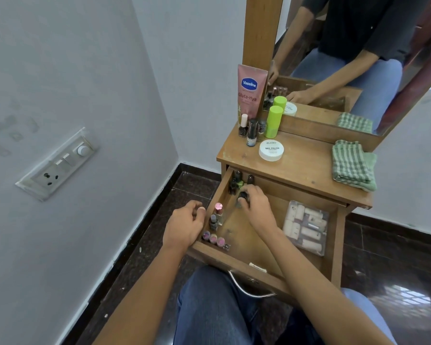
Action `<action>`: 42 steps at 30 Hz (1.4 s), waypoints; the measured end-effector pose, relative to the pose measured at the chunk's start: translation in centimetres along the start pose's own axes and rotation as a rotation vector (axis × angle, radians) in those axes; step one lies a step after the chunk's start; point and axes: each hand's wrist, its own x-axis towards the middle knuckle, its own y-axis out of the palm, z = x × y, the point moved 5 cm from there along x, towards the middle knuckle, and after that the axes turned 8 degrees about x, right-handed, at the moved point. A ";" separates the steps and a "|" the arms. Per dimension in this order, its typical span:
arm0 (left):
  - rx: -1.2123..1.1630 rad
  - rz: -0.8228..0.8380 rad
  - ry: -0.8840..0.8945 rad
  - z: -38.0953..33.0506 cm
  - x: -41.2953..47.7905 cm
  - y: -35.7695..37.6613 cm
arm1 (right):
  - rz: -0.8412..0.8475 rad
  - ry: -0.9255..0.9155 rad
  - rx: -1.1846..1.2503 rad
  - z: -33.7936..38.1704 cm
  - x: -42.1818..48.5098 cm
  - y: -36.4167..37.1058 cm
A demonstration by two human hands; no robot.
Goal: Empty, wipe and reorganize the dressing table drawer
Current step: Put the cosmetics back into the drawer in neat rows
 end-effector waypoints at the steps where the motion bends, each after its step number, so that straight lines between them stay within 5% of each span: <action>1: 0.002 0.001 0.000 0.0 0.0 0.0 | 0.006 -0.002 -0.001 -0.3 -0.1 0.4; 18: 0.013 0.021 -0.007 0.1 0.2 0.3 | 0.038 0.185 0.101 -2.6 0.3 3.1; 31: 0.009 0.018 -0.006 0.1 0.2 0.3 | -0.248 0.393 0.171 -3.6 0.8 3.0; 42: 0.003 0.022 -0.013 0.1 0.2 0.3 | -0.289 0.541 0.174 -4.4 1.4 3.6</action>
